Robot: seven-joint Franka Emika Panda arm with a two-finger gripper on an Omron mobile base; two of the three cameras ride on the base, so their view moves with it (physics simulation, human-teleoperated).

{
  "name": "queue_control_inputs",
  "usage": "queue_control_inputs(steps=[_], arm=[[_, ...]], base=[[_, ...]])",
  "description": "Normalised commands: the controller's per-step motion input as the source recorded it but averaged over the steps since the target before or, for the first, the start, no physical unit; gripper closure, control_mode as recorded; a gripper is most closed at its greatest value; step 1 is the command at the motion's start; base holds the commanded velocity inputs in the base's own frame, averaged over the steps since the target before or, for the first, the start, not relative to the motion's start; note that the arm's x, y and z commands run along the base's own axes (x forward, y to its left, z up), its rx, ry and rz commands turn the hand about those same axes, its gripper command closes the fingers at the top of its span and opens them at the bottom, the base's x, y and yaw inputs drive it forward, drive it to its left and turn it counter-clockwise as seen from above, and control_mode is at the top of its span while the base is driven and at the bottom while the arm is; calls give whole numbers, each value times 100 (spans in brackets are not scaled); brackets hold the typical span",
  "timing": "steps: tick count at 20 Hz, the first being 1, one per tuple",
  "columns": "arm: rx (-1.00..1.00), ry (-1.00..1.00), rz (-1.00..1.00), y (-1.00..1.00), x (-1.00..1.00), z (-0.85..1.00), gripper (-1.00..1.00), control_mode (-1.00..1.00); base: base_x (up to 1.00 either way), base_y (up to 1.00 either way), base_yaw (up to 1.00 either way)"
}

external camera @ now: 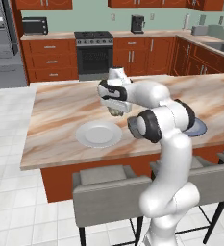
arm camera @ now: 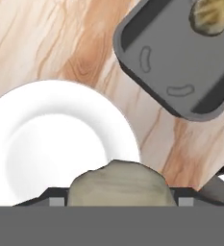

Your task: Place two dumplings into each of the tupperware containers and then place the containers in the fridge.

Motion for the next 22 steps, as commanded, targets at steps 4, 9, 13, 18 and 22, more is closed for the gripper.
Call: queue_control_inputs(steps=[4,9,13,18,22], arm=[[0,0,0,-89,-35,76,100,-100],[0,-6,0,-92,-49,31,100,-100],[0,-11,0,-73,-55,6,100,-100],[0,-12,0,-46,-32,0,100,-100],[0,-10,2,-11,0,-8,100,-100]], base=[[0,0,0],[0,0,0],[0,0,0],[0,0,0],[0,0,0]])
